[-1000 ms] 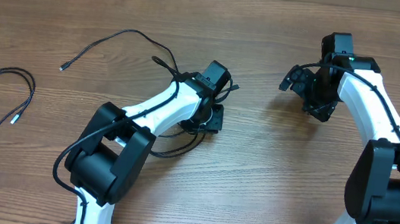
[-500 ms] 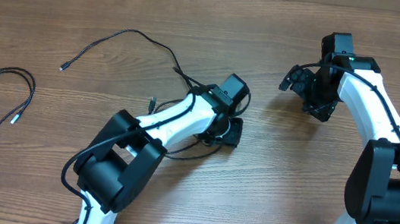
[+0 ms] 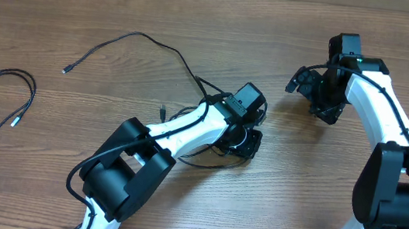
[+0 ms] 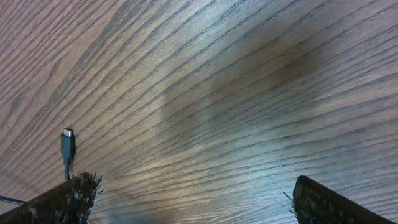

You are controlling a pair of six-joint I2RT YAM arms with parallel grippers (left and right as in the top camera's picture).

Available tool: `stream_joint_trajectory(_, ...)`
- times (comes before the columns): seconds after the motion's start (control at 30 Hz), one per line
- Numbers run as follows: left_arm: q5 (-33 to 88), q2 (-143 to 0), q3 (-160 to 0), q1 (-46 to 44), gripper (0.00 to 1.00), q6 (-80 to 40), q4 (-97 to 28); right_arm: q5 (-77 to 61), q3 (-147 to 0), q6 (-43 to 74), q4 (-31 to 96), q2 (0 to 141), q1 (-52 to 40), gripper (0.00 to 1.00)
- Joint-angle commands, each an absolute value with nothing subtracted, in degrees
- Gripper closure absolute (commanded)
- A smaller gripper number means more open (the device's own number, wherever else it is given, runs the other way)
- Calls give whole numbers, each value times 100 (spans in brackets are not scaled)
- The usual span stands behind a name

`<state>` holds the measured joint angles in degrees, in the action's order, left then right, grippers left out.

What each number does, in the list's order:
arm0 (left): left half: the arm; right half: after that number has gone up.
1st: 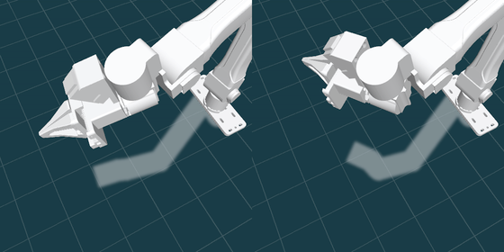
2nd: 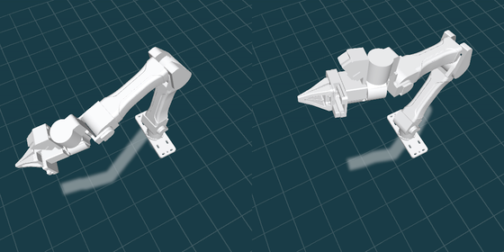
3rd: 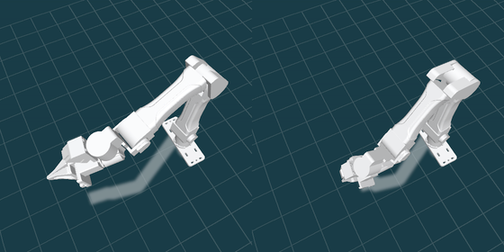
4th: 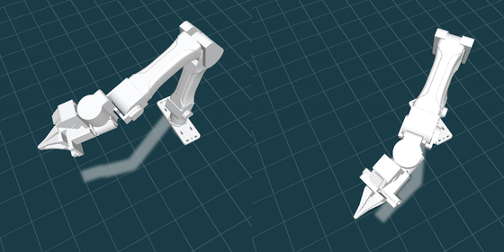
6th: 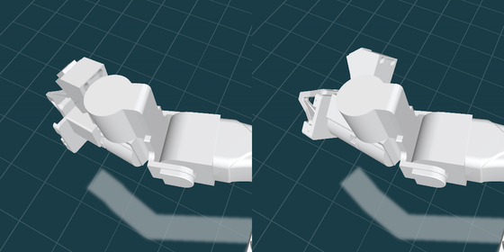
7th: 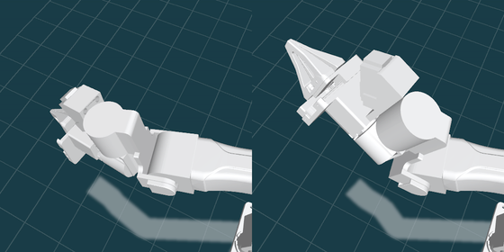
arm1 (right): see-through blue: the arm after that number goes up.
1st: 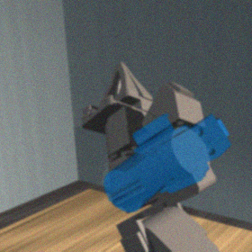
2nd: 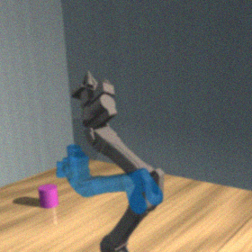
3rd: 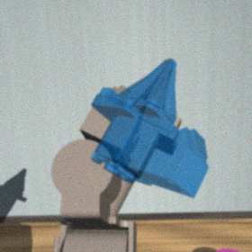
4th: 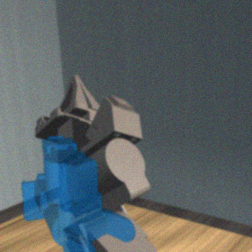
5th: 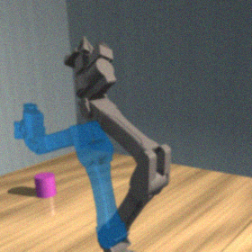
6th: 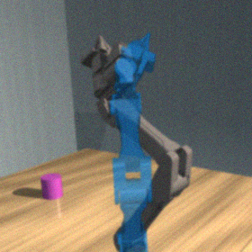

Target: Untangle cables

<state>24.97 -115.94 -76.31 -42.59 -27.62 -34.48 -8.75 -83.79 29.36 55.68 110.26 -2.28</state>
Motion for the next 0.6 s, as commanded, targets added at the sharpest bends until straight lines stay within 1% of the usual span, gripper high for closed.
stream_joint_trajectory(0.0, 2674, -11657, -7612, -4296, 90, -2353, -3420, -840, -8433, 2928, 5555, 11032, -228, 0)
stream_joint_trajectory(0.13, 2493, -11657, -7612, -4296, 96, -2349, -3422, -840, -8433, 2928, 5555, 11032, -228, 0)
stream_joint_trajectory(0.33, 2775, -11655, -7653, -4198, 96, -1957, -3485, -840, -8433, 2928, 5555, 11032, -228, 0)
stream_joint_trajectory(0.43, 3531, -11644, -7767, -3972, 96, -1594, -3621, -840, -8433, 2928, 5555, 11032, -228, 0)
stream_joint_trajectory(0.57, 5188, -11644, -7874, -3509, 96, -869, -3660, -840, -8433, 2928, 5555, 11032, -228, 0)
